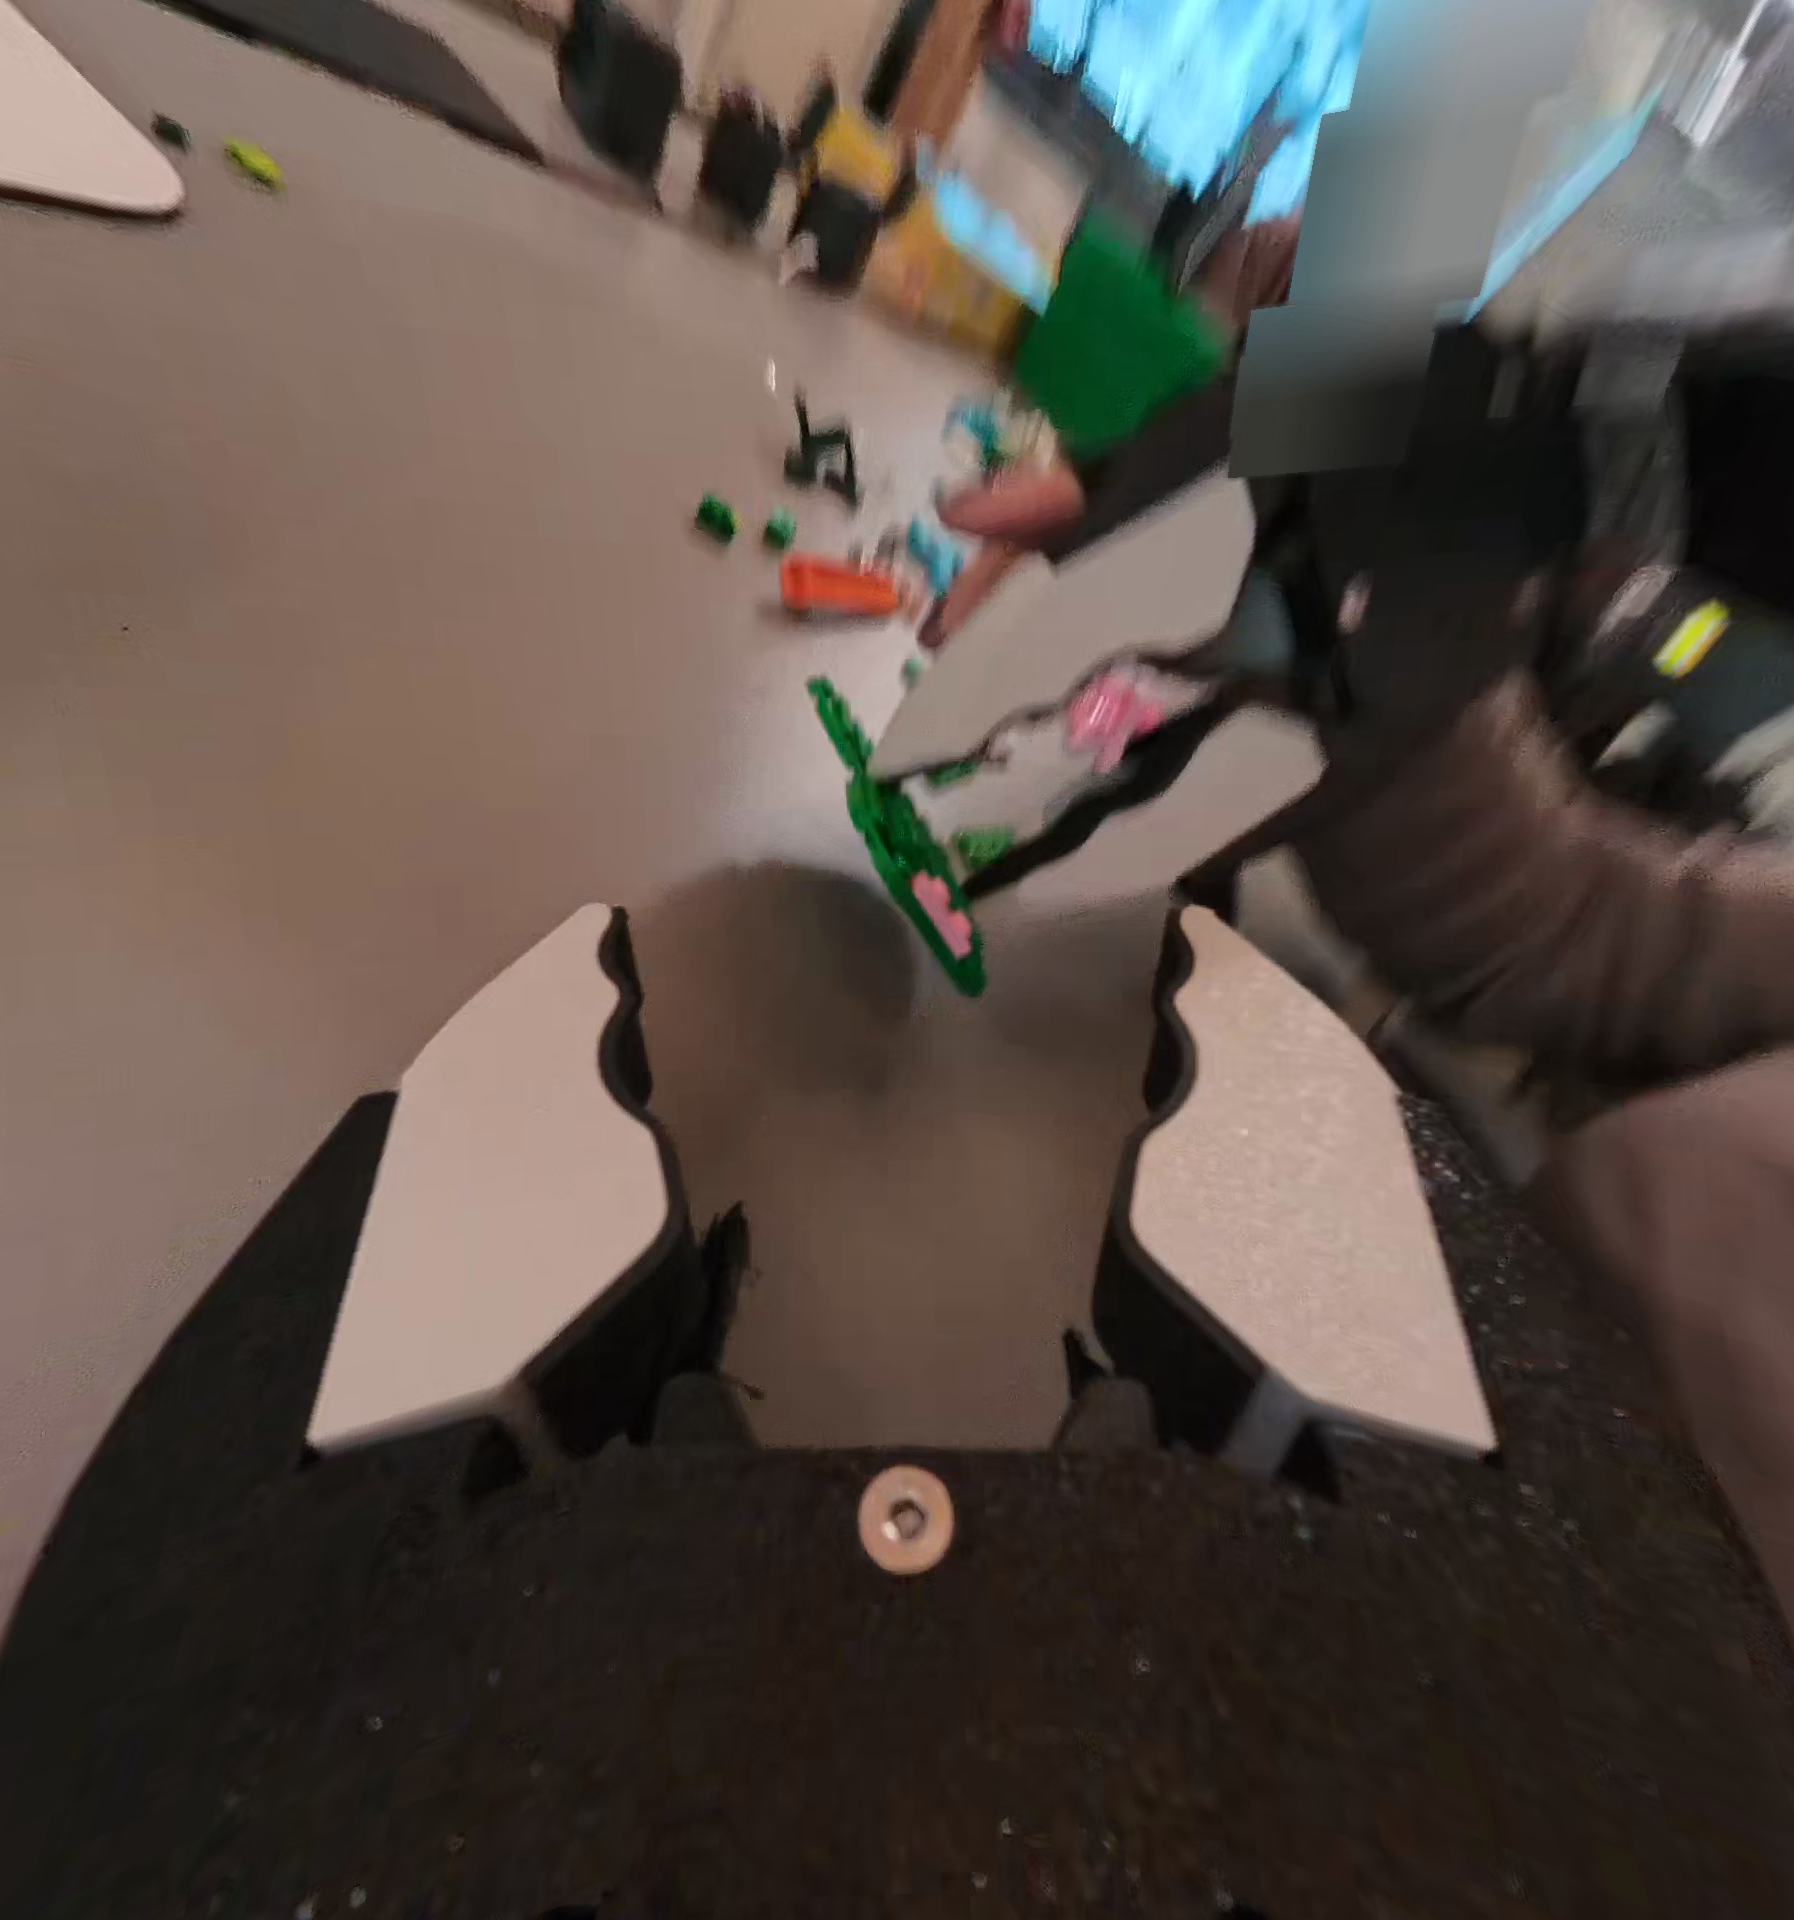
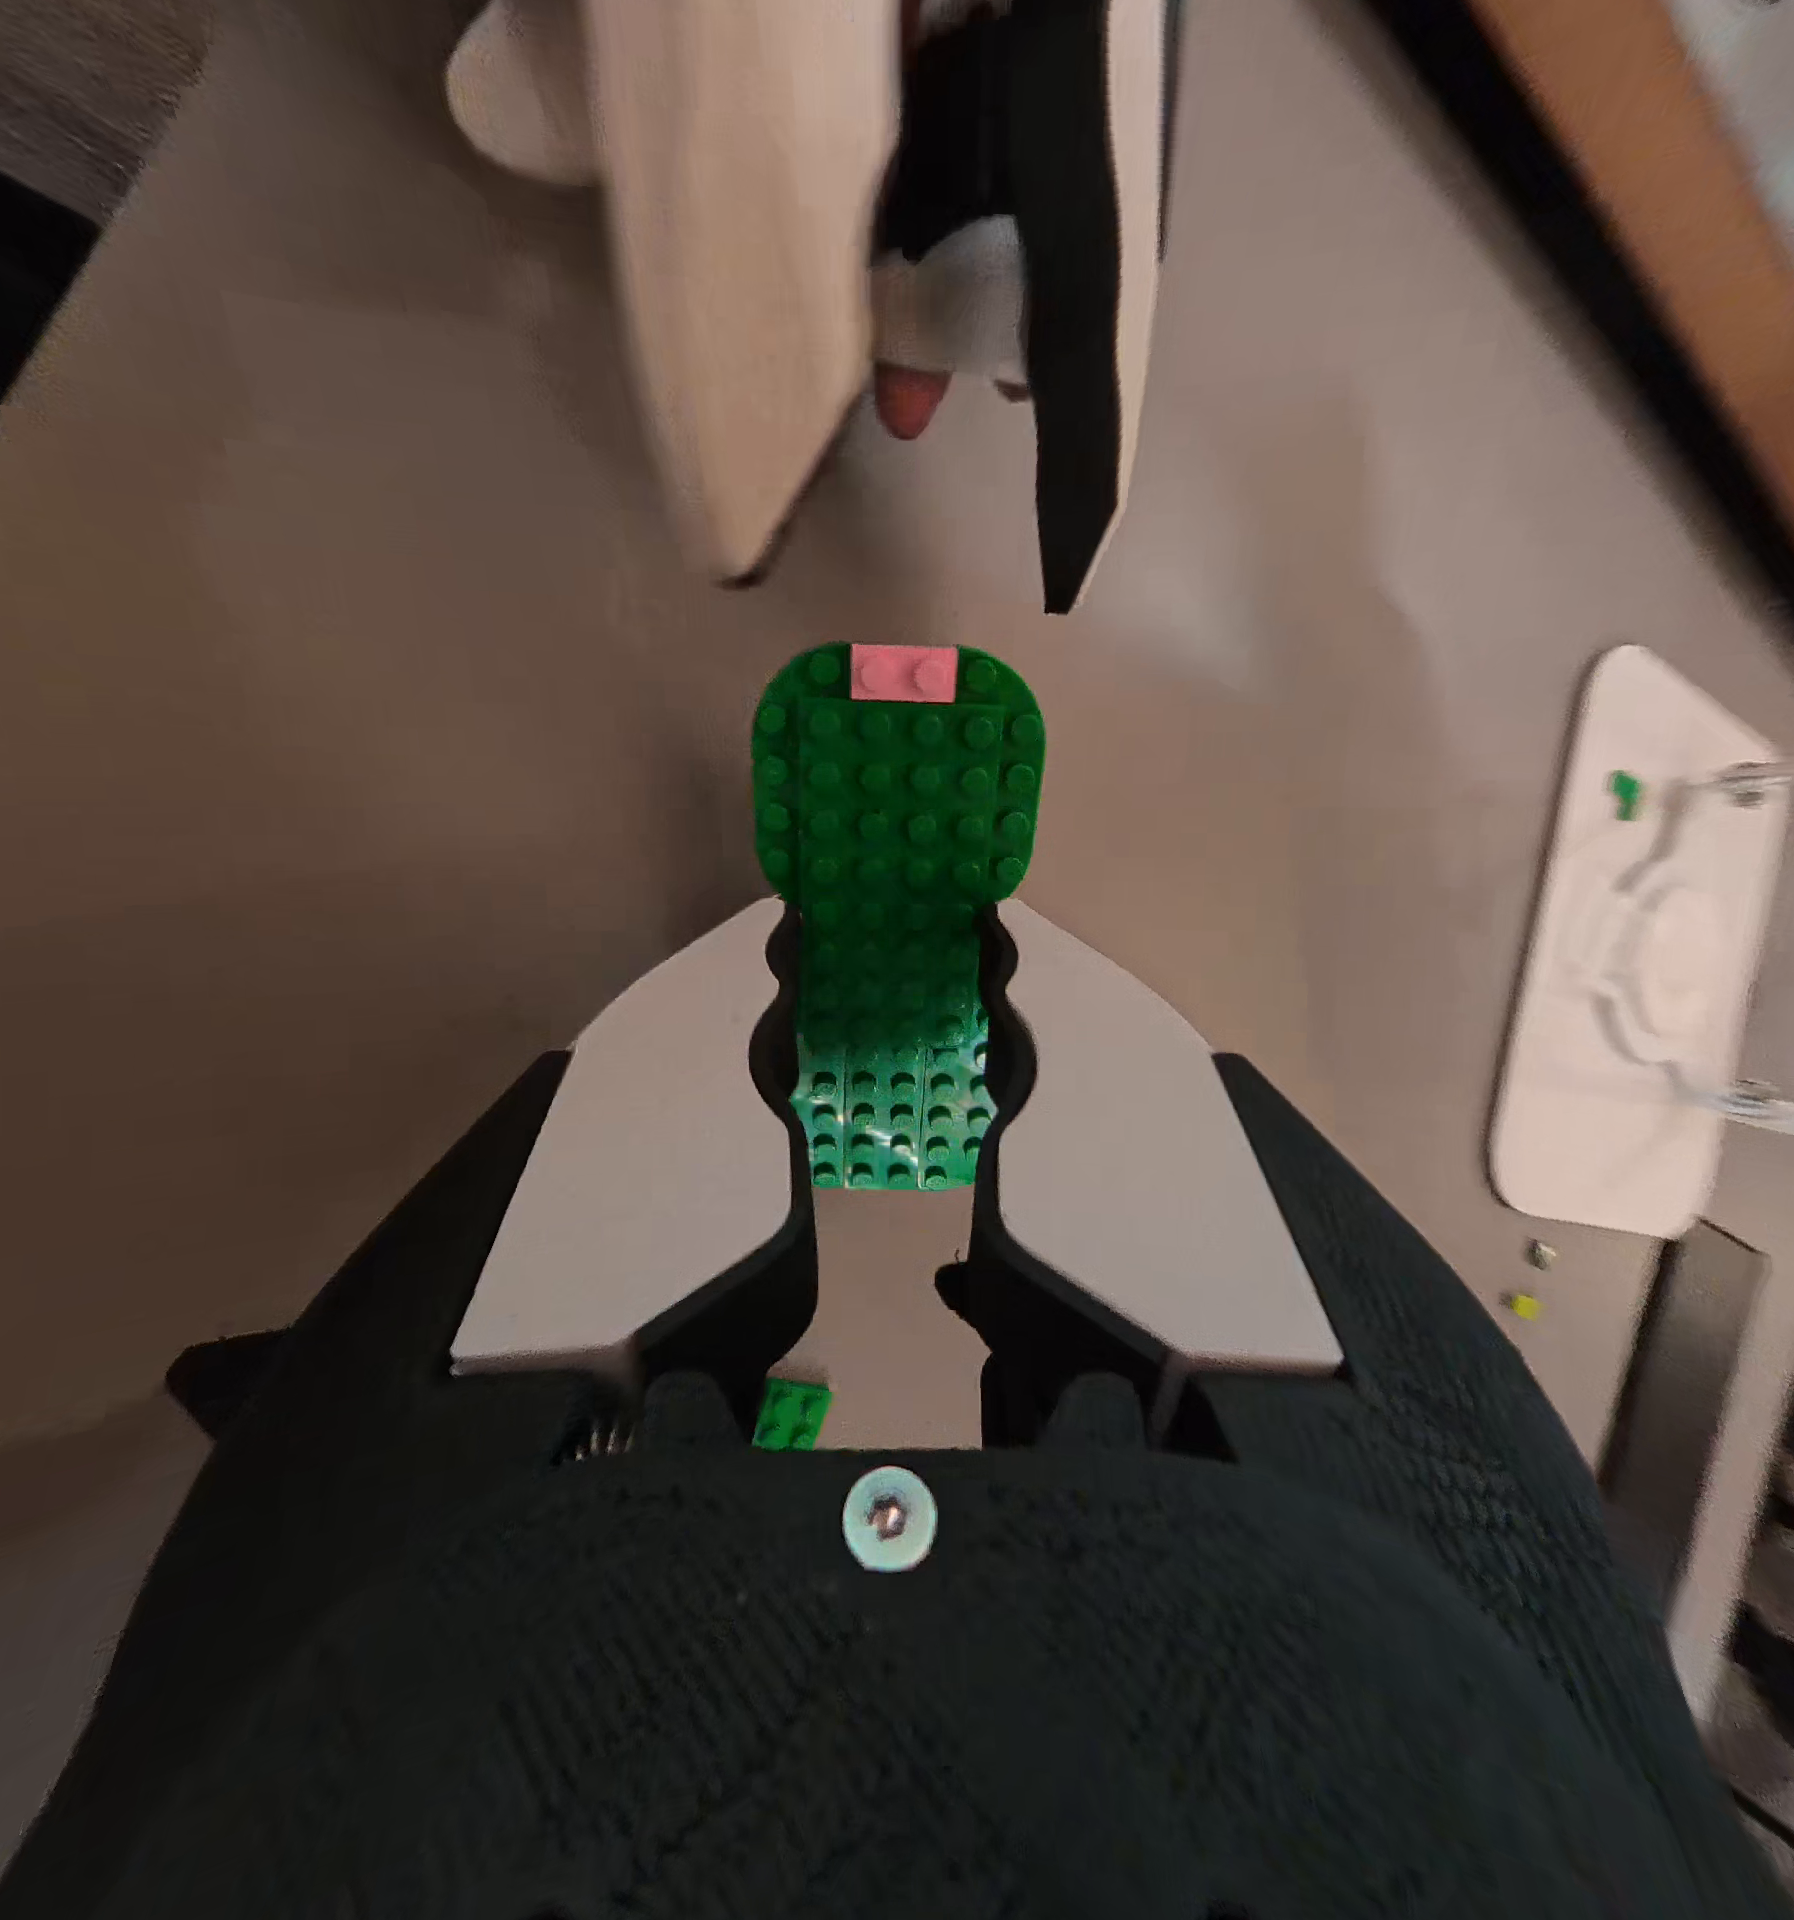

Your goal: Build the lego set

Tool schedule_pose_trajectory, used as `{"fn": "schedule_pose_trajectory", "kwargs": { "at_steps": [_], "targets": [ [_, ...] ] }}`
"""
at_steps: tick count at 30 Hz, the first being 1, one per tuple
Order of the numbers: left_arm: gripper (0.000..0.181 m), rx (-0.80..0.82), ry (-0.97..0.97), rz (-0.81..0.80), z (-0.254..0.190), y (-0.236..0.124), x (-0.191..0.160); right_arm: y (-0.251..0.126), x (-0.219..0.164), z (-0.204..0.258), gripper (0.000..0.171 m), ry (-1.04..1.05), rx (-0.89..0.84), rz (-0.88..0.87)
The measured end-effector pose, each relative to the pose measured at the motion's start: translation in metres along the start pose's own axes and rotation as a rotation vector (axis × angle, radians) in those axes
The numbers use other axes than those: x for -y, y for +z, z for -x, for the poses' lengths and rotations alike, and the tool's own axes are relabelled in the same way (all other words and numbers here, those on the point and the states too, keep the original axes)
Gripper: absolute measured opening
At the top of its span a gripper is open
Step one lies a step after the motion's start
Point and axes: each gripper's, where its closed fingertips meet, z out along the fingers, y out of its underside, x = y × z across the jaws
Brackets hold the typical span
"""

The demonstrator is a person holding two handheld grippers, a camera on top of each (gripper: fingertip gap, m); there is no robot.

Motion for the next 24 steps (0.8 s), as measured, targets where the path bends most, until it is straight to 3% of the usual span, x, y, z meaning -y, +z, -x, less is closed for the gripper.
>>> {"fn": "schedule_pose_trajectory", "kwargs": {
  "at_steps": [2, 4, 10, 13, 16, 18, 21, 24],
  "targets": [
    [0.082, -0.051, -0.166, -0.141, -0.003, -0.001, 0.014, -0.005, -0.001, -0.003, 0.031, -0.026, -0.065, 0.013],
    [0.07, -0.081, -0.239, -0.17, -0.006, 0.003, 0.014, -0.008, 0.001, -0.001, 0.031, -0.029, -0.081, 0.011],
    [0.045, 0.01, -0.145, -0.078, -0.006, 0.02, 0.0, -0.012, 0.007, -0.003, 0.031, -0.007, -0.114, -0.008],
    [0.014, 0.017, -0.105, -0.053, -0.008, 0.023, -0.003, -0.012, 0.009, -0.004, 0.03, -0.011, -0.124, -0.015],
    [0.008, 0.002, -0.075, -0.071, -0.009, 0.021, 0.001, -0.015, 0.013, -0.009, 0.028, 0.023, -0.158, -0.074],
    [0.008, -0.022, -0.042, -0.076, -0.009, 0.016, 0.002, -0.028, 0.02, -0.013, 0.041, 0.157, -0.134, -0.222],
    [0.008, -0.167, -0.06, -0.138, -0.022, 0.006, 0.011, -0.06, 0.025, -0.023, 0.063, 0.547, 0.023, -0.549],
    [0.008, -0.238, -0.091, -0.185, -0.025, 0.001, 0.019, -0.068, 0.002, -0.031, 0.062, 0.832, 0.13, -0.628]
  ]
}}
